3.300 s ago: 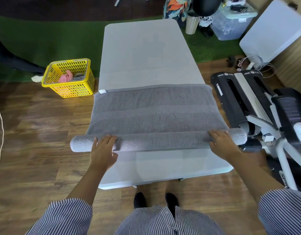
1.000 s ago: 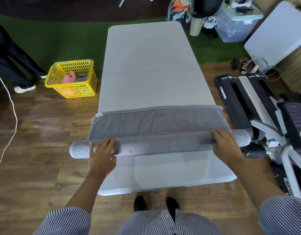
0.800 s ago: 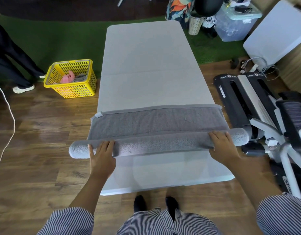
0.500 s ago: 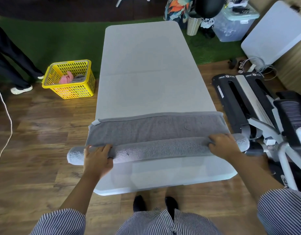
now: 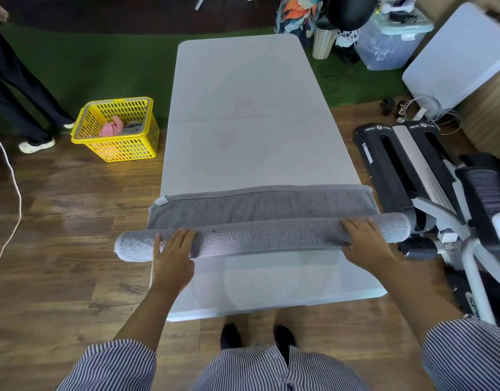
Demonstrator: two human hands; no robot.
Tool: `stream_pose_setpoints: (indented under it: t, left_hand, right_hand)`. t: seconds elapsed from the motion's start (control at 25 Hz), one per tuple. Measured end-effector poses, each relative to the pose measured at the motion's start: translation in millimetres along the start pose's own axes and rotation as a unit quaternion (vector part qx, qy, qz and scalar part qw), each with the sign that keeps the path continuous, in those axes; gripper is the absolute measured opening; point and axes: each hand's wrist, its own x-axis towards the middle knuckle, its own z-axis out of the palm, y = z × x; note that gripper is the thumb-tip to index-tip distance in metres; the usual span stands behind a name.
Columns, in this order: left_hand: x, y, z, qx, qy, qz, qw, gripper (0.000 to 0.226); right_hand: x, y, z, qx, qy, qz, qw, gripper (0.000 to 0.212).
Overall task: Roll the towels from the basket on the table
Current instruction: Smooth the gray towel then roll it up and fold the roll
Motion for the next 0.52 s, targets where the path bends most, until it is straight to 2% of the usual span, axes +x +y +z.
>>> stream_pose_setpoints:
  t: [0.16, 0.32, 0.44, 0.52]
  left_hand:
    - [4, 4, -9, 0.011, 0.003, 0.005, 1.0, 0.056]
    - [15, -1, -23, 0.017, 0.016, 0.075, 0.997, 0.037]
    - [20, -3, -25, 0.021, 0.034, 0.066, 0.997, 0.042]
    - [17, 1, -21, 0.019, 0.024, 0.05, 0.998, 0.049]
  right_hand:
    - [0, 5, -1, 0.003, 0.019, 0.005, 1.0, 0.033]
    - [2, 8, -8, -0.01, 0.013, 0.013, 1.0, 0.029]
    - [4, -2, -9, -0.019, 0.07, 0.007, 0.997, 0.035]
    - [2, -7, -9, -0.008, 0.065, 0.01, 0.998, 0.041]
